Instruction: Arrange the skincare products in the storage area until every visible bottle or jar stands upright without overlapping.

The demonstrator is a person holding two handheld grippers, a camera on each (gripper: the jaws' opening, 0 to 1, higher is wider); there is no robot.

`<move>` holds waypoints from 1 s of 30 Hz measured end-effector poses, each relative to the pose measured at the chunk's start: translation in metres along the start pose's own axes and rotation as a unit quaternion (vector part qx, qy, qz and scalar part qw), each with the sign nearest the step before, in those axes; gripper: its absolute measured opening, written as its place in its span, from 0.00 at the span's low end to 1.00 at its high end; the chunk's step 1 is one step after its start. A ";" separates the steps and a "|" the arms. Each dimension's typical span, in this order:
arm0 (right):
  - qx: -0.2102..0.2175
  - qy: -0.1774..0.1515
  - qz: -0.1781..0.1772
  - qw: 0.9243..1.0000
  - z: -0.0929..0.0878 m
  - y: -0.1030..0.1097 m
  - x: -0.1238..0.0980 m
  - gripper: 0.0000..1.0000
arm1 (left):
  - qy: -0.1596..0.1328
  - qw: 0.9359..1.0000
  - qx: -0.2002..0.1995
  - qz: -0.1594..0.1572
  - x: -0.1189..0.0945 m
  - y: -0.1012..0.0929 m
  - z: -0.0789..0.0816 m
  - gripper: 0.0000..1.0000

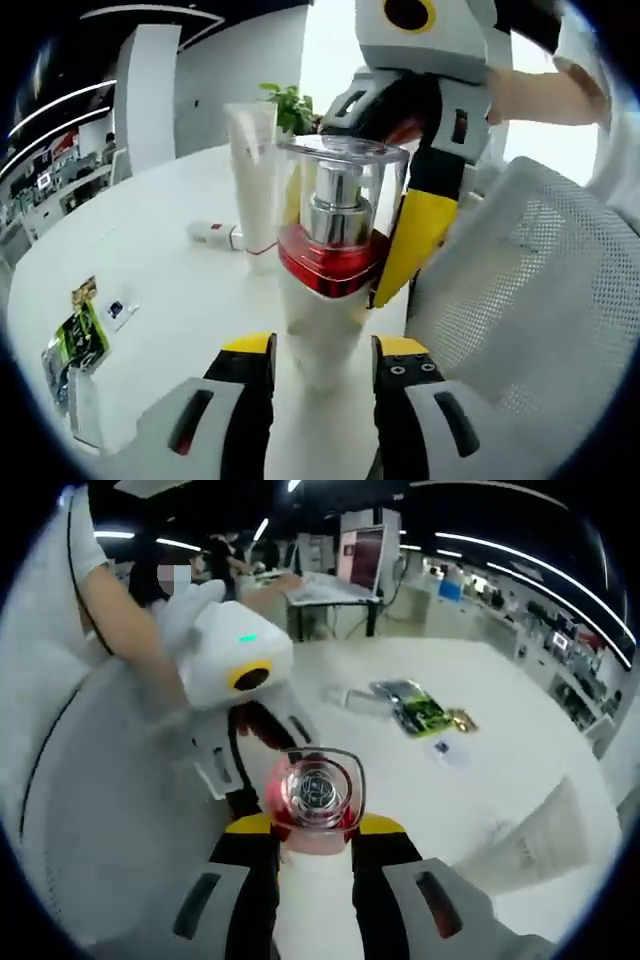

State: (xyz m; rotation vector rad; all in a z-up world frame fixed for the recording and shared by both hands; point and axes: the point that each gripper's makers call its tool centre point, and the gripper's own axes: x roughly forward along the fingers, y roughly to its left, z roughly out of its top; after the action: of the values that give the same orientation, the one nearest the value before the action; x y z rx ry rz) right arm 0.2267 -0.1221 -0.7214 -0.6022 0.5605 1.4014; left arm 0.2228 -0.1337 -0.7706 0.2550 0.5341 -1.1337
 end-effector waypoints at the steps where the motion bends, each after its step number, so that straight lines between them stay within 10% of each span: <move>1: -0.009 -0.002 0.010 1.000 -0.001 0.001 -0.001 0.27 | 0.000 1.000 0.005 -0.005 0.001 -0.001 0.001 0.29; 11: -0.065 0.026 0.072 0.995 -0.006 0.009 -0.011 0.27 | 0.016 0.999 0.043 -0.007 0.020 -0.008 0.003 0.23; 30: -0.008 -0.009 -0.054 0.998 -0.050 -0.027 -0.054 0.30 | -0.004 0.999 0.041 -0.012 0.078 -0.008 0.042 0.26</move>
State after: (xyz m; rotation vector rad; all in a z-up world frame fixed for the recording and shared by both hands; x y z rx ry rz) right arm 0.2479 -0.1971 -0.7197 -0.6238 0.4958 1.3090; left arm 0.2516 -0.2177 -0.7755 0.3151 0.4857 -1.1812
